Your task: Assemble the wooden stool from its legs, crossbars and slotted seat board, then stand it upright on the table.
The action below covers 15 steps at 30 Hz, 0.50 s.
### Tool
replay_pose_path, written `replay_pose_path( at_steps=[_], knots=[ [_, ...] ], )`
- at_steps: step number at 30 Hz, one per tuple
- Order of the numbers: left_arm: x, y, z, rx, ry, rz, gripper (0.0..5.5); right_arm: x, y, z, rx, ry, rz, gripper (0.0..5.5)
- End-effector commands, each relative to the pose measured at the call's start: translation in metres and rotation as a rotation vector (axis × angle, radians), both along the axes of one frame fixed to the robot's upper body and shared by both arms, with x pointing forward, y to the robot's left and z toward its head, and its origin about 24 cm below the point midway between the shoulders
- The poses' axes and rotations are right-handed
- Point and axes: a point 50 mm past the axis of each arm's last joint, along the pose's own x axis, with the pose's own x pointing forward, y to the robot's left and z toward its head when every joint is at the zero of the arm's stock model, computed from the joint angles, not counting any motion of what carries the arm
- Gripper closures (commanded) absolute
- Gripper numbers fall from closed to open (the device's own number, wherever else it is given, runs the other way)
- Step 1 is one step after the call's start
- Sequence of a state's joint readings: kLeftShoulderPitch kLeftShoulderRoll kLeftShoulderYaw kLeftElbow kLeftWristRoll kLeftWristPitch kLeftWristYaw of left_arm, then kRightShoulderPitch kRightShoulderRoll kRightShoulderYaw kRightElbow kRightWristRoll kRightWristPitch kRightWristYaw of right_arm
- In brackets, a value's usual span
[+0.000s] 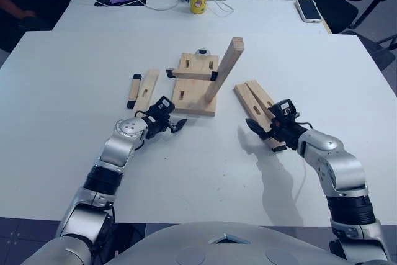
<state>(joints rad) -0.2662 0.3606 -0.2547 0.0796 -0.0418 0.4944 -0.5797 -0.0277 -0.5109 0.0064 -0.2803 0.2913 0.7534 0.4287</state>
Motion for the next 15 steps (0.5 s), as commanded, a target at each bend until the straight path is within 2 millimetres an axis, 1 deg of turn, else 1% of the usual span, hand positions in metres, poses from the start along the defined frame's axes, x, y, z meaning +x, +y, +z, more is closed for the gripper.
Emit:
replay_pose_path(
  at_steps=[1,6,9,15],
  knots=[
    [-0.005,-0.003,-0.003,-0.010,0.050,-0.023,1.23,-0.002,0.003,0.002,0.003,0.031,0.024,0.96],
    [-0.009,0.000,-0.001,-0.001,0.053,-0.014,1.23,-0.003,0.003,-0.007,-0.061,0.102,0.021,0.96],
    [-0.013,0.001,0.004,-0.005,0.051,-0.018,1.23,-0.005,0.003,-0.012,-0.085,0.147,0.001,0.96],
    [-0.023,0.008,0.010,-0.012,0.053,-0.022,1.23,-0.008,0.007,-0.016,-0.073,0.207,-0.024,0.96]
  ],
)
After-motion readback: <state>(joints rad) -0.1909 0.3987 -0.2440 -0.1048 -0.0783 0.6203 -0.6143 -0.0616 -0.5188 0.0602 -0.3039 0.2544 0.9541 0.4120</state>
